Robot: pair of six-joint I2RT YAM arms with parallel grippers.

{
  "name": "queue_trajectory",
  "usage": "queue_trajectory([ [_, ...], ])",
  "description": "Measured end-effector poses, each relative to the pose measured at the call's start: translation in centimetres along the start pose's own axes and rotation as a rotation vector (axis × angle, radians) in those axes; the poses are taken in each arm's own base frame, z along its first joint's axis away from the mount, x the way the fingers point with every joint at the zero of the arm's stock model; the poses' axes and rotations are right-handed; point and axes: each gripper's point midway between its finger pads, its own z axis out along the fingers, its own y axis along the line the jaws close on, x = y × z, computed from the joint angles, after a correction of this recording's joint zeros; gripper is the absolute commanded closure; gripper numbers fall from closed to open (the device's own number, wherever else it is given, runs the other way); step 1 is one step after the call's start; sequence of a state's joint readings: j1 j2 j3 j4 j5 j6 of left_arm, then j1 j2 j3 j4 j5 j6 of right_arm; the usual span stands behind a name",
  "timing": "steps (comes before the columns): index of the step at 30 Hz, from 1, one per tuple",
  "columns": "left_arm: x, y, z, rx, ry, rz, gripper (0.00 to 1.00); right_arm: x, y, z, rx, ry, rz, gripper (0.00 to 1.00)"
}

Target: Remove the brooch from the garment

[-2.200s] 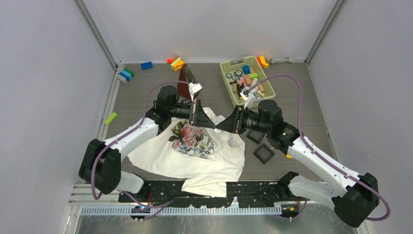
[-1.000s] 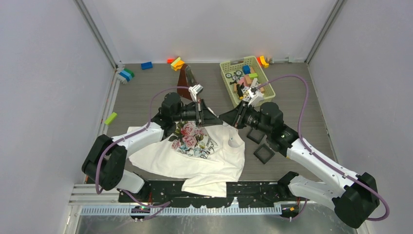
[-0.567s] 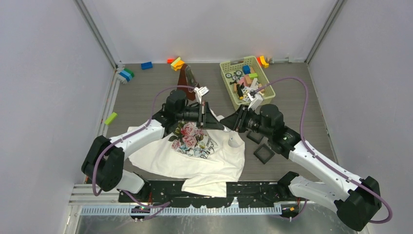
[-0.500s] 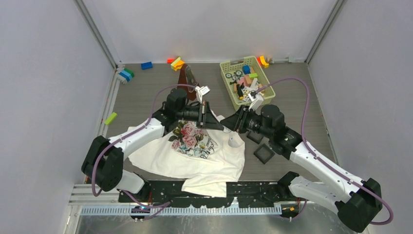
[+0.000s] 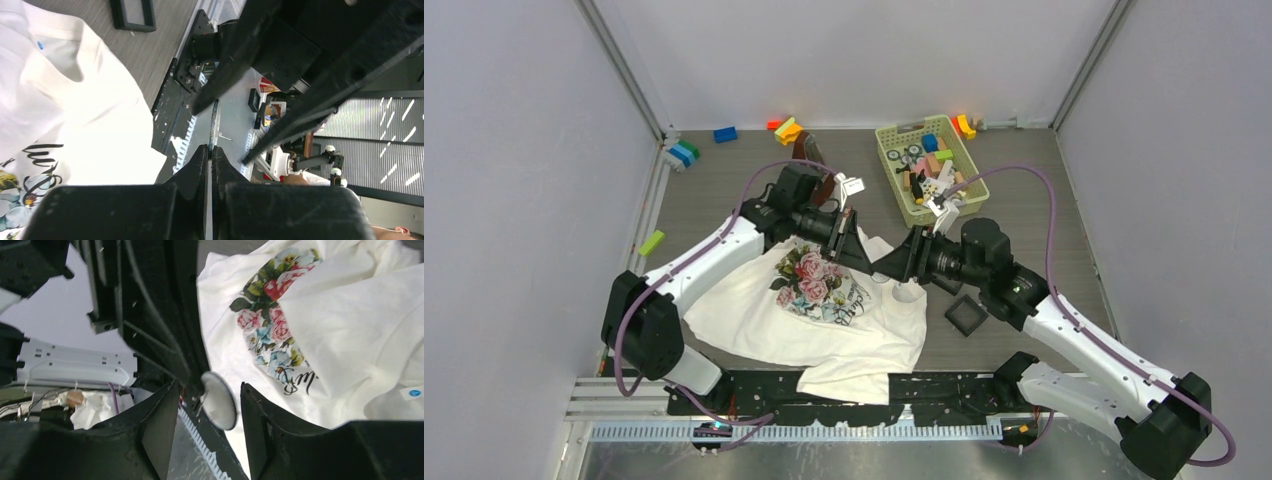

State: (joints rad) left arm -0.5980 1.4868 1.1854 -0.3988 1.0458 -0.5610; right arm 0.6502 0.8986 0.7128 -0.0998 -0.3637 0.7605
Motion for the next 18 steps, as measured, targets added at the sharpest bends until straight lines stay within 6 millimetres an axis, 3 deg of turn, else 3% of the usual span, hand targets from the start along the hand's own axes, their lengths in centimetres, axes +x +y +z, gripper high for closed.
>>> queue_trajectory([
  [5,0.4,1.0,0.0,-0.029,0.038,0.0,1.0,1.4,1.0,-0.3,-0.052,0.066,0.003,0.4],
  [18,1.4,0.5,-0.5,-0.005,0.084,0.033,1.0,2.3,1.3,-0.4,-0.072,0.116,0.028,0.63],
])
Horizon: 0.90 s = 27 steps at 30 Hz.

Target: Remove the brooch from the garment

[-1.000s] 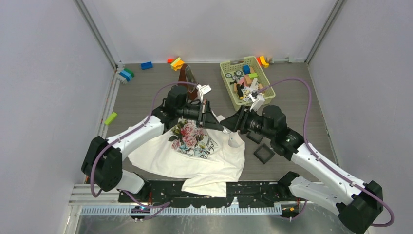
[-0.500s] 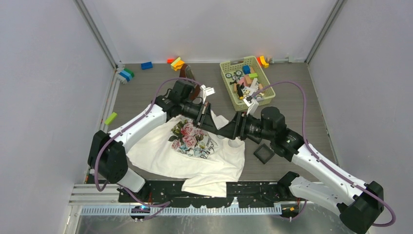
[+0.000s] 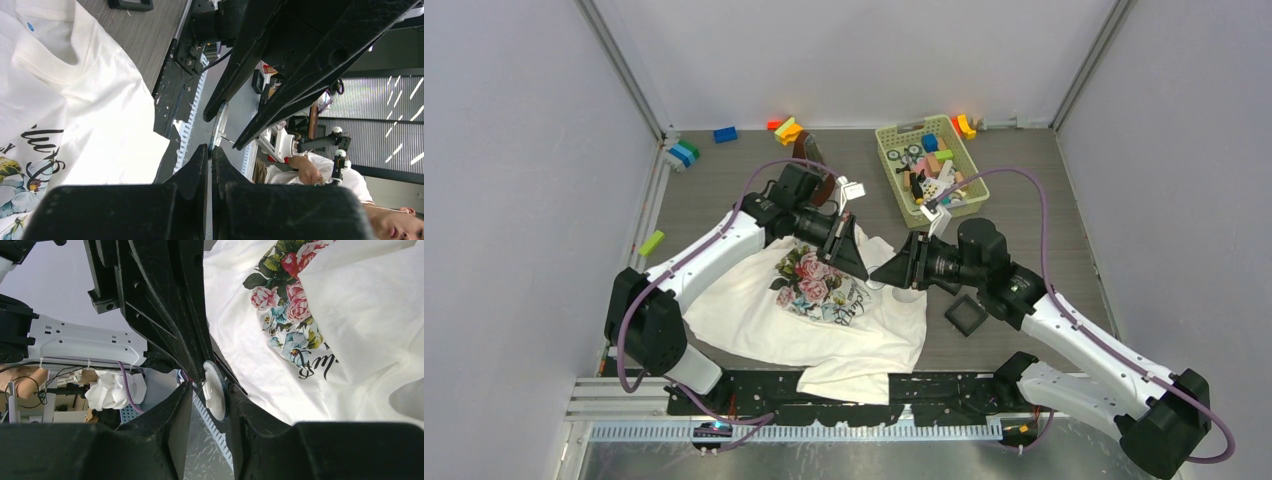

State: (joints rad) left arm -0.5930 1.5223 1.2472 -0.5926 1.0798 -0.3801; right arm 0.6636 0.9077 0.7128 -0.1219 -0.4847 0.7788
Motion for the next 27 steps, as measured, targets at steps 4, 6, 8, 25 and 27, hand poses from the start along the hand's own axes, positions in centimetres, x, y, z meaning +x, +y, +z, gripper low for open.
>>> queue_trajectory([
  [4,0.18,-0.01,-0.05,0.002,0.006,0.004,1.0,0.19,-0.42,0.34,0.012,0.013,0.013,0.63],
  [6,0.19,0.02,-0.06,0.002,0.006,0.01,1.0,0.32,-0.71,0.6,0.02,0.022,0.02,0.61],
  [8,0.23,0.07,-0.05,0.0,0.007,0.012,1.0,0.42,-0.82,0.78,0.022,0.031,0.025,0.61],
  [25,0.29,-0.12,-0.56,-0.023,0.019,0.042,1.0,0.4,-0.43,0.72,0.02,0.054,0.01,0.77],
  [27,0.25,-0.15,-0.56,-0.023,0.018,0.039,1.0,0.42,-0.39,0.71,0.017,0.056,0.01,0.82],
])
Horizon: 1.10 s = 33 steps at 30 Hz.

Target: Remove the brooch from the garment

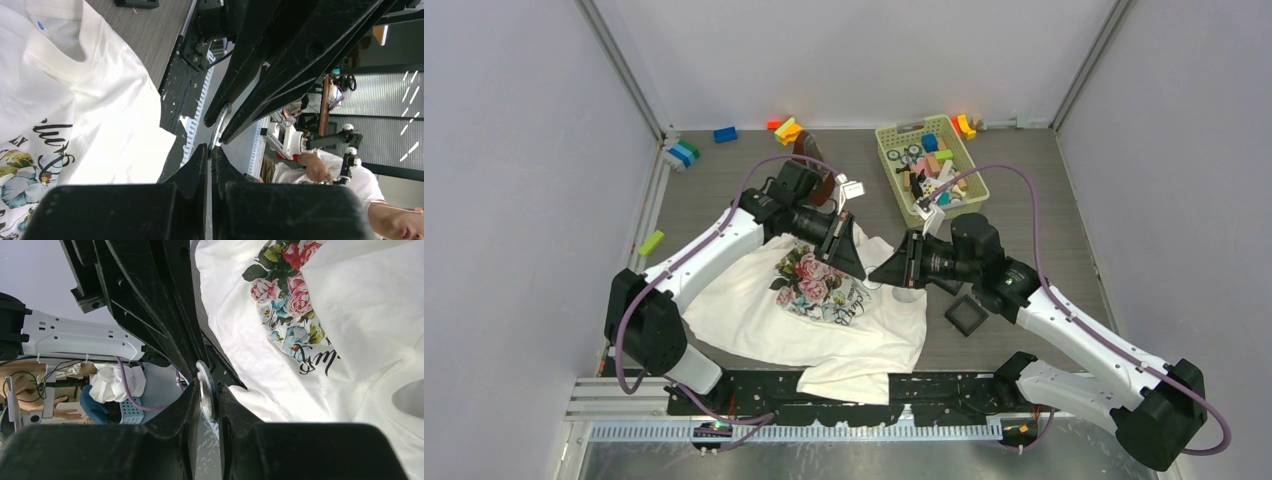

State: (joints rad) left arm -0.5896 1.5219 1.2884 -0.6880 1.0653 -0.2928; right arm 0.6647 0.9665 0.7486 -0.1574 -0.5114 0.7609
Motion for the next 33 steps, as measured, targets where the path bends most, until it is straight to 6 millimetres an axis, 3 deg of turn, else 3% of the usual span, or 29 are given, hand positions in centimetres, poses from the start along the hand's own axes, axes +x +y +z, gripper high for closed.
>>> queue_trajectory([
  [15,-1.3,-0.1,0.7,0.071,-0.12,-0.159,1.0,-1.2,-0.1,-0.2,0.009,-0.053,-0.025,0.84],
  [20,-1.8,-0.2,0.6,0.084,-0.141,-0.173,1.0,-1.7,0.0,-0.4,0.011,-0.079,-0.033,0.78],
  [22,-1.7,-0.1,0.6,0.08,-0.139,-0.167,1.0,-1.7,-0.1,-0.4,0.013,-0.079,-0.032,0.73],
  [26,-1.7,0.1,0.6,0.048,-0.136,-0.151,1.0,-1.5,-0.4,-0.4,0.027,-0.072,-0.023,0.45],
  [28,-2.1,0.4,0.6,0.002,-0.149,-0.128,1.0,-1.2,-0.4,-0.3,0.031,-0.063,-0.015,0.36],
  [33,-2.7,1.8,0.2,-0.12,-0.173,-0.083,1.0,-0.8,-1.0,-0.4,0.065,-0.058,-0.003,0.27],
])
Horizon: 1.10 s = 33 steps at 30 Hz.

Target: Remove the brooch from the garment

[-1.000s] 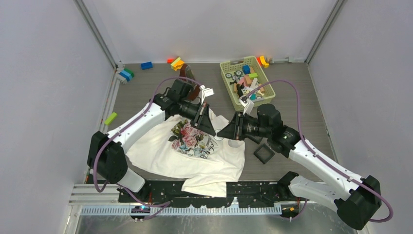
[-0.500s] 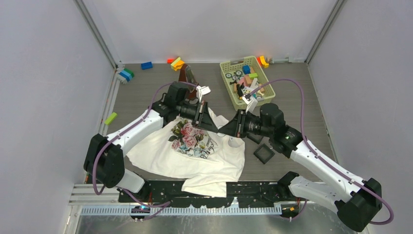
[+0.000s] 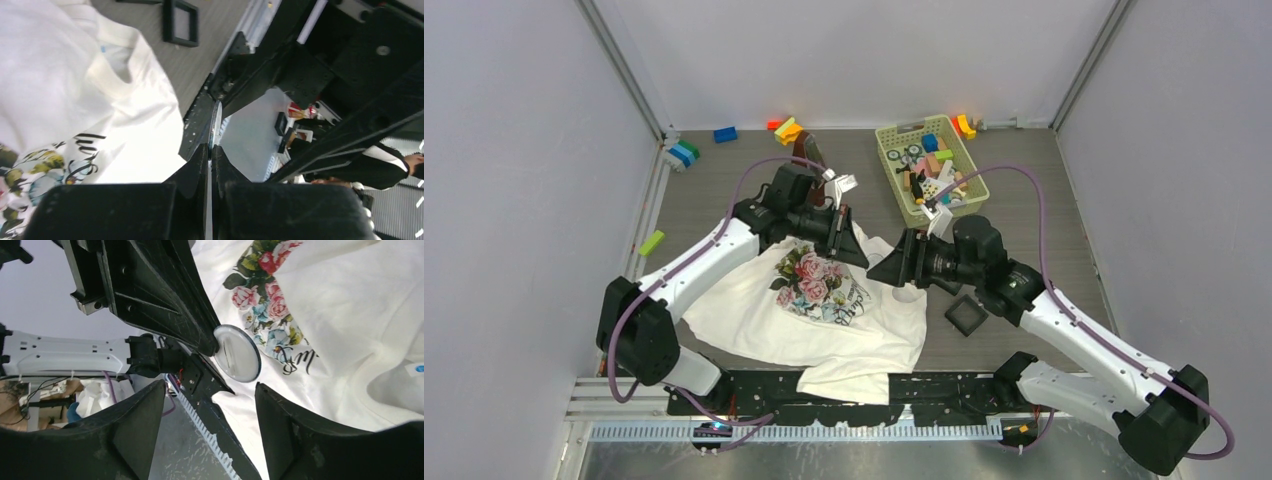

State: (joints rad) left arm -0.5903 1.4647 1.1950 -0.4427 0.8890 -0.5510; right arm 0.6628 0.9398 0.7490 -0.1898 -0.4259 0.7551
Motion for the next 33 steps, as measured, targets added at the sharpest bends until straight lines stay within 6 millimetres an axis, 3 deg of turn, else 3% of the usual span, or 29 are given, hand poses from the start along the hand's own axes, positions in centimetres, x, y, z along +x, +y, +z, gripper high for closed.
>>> queue_trajectory([
  [6,0.9,3.9,0.4,-0.218,-0.002,0.02,1.0,-0.1,-2.4,-0.8,0.133,-0.03,0.032,0.26],
  [15,1.7,8.3,-0.3,-0.571,-0.036,0.148,1.0,-0.9,-8.5,-4.9,0.563,-0.093,0.071,0.22],
  [21,1.0,9.0,-3.0,-0.778,-0.115,0.269,1.0,0.4,-12.5,-7.1,0.801,-0.072,0.102,0.07],
  [27,0.8,9.9,-4.2,-0.922,-0.129,0.339,1.0,0.1,-14.7,-9.2,0.938,-0.116,0.131,0.06],
  [33,0.9,10.0,-4.0,-0.961,-0.14,0.377,1.0,-0.8,-17.7,-11.0,1.095,-0.145,0.22,0.07],
])
